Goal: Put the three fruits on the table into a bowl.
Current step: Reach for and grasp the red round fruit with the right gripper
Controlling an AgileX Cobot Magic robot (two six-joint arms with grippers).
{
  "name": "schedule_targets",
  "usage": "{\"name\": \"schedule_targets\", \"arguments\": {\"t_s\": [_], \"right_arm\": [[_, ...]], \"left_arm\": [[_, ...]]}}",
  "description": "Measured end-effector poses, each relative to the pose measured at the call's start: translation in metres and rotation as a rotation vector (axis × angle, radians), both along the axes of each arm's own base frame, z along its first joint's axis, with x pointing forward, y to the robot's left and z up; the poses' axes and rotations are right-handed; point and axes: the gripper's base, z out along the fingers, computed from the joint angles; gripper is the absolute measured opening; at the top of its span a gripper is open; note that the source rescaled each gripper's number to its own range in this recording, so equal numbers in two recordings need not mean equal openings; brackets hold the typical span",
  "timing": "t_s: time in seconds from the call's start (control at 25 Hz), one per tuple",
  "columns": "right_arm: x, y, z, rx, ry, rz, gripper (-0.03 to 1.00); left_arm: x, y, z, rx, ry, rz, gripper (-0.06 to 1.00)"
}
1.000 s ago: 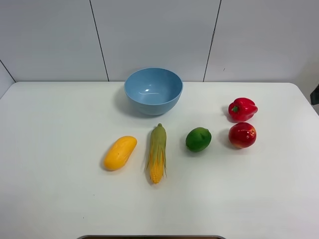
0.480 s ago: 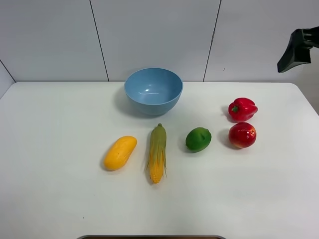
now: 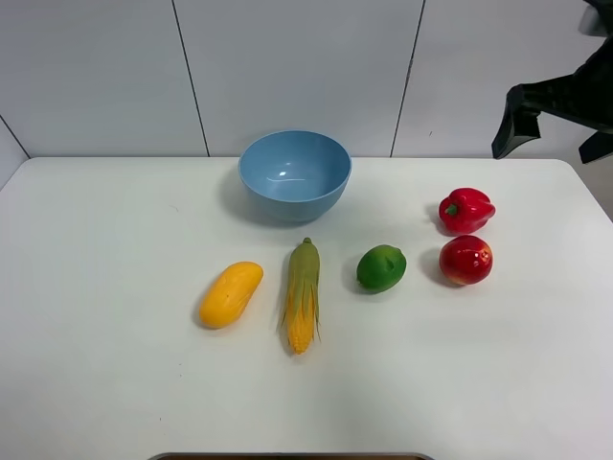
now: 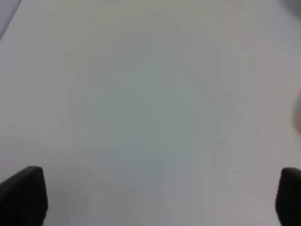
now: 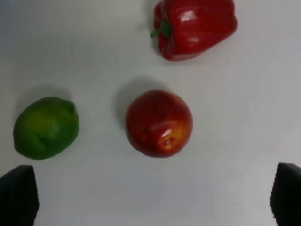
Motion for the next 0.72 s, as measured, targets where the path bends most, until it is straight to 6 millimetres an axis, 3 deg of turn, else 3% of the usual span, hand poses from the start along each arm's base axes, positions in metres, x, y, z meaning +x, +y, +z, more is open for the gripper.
{"name": "schedule_targets", "arguments": {"t_s": [0.24,0.48,0.72], "right_arm": [[0.016,0.004,-0.029,-0.033,0.059,0.016,1.00],[0.011,0.003,-0.069,-0.036,0.078,0.009,1.00],[0.013,0.003,-0.085,-0.037,0.086,0.006,1.00]], "left_arm": [[0.000,0.000,0.000,0.000,0.000,0.000,1.00],[0.000,0.000,0.000,0.000,0.000,0.000,1.00],[0.000,0.000,0.000,0.000,0.000,0.000,1.00]]}}
